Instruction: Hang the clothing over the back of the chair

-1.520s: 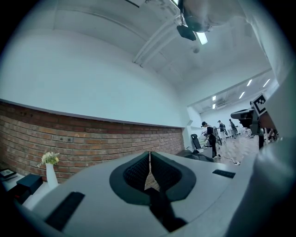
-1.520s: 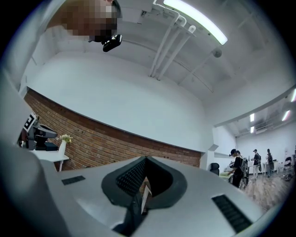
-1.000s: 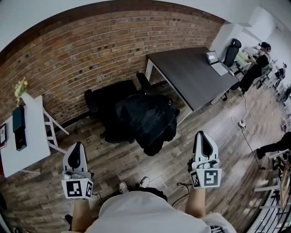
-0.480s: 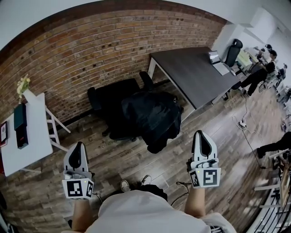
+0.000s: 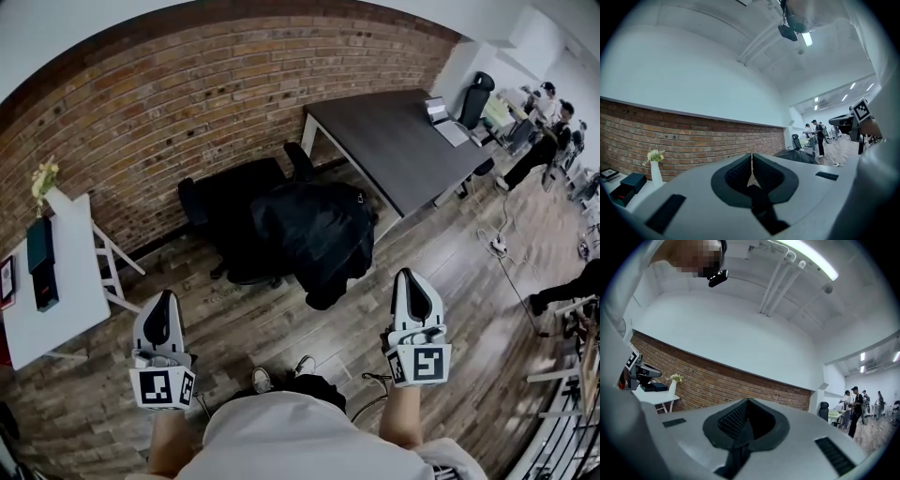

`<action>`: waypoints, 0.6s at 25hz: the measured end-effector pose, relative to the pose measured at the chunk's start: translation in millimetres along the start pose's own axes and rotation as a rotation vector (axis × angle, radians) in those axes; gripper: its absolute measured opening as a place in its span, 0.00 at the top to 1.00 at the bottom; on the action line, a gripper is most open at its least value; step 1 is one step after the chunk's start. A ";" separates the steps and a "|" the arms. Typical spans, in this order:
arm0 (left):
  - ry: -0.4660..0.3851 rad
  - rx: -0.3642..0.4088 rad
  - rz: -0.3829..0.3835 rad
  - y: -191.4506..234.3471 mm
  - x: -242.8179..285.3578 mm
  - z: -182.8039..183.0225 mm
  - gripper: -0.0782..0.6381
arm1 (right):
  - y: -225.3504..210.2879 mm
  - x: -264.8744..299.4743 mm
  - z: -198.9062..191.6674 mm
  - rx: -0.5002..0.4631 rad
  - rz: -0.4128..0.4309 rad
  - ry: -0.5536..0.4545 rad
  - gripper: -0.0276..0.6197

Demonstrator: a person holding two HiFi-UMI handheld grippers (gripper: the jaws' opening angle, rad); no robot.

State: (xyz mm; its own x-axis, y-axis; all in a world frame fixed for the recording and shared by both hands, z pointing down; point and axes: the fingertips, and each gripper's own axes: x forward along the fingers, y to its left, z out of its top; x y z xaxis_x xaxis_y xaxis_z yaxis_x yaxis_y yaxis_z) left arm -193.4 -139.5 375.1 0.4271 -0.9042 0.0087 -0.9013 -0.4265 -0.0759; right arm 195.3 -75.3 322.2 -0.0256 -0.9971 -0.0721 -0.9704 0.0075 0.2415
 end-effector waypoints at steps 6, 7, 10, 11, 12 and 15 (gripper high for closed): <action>0.017 -0.014 -0.024 -3.3 -1.4 -10.6 0.85 | 4.2 -6.8 -7.7 -0.003 -0.014 0.031 0.93; 0.018 -0.015 -0.027 -3.7 -1.5 -11.6 0.85 | 4.8 -8.7 -8.7 -0.006 -0.016 0.035 0.93; 0.015 -0.022 -0.033 -5.3 -1.6 -14.4 0.85 | 6.3 -14.1 -11.0 -0.013 -0.018 0.048 0.93; 0.014 -0.026 -0.034 -6.0 -1.6 -15.2 0.85 | 6.7 -15.1 -11.2 -0.017 -0.017 0.052 0.93; 0.015 -0.030 -0.036 -7.0 -1.6 -16.2 0.85 | 7.2 -16.1 -11.2 -0.021 -0.015 0.055 0.93; 0.025 -0.037 -0.053 -12.6 -1.5 -22.3 0.85 | 8.8 -18.9 -13.6 -0.029 -0.015 0.066 0.93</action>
State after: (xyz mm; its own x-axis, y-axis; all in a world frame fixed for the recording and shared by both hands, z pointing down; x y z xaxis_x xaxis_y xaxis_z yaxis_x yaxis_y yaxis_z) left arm -184.3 -133.4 398.3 0.4730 -0.8803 0.0366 -0.8796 -0.4742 -0.0382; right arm 190.6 -57.5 338.8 0.0056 -0.9999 -0.0117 -0.9633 -0.0085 0.2684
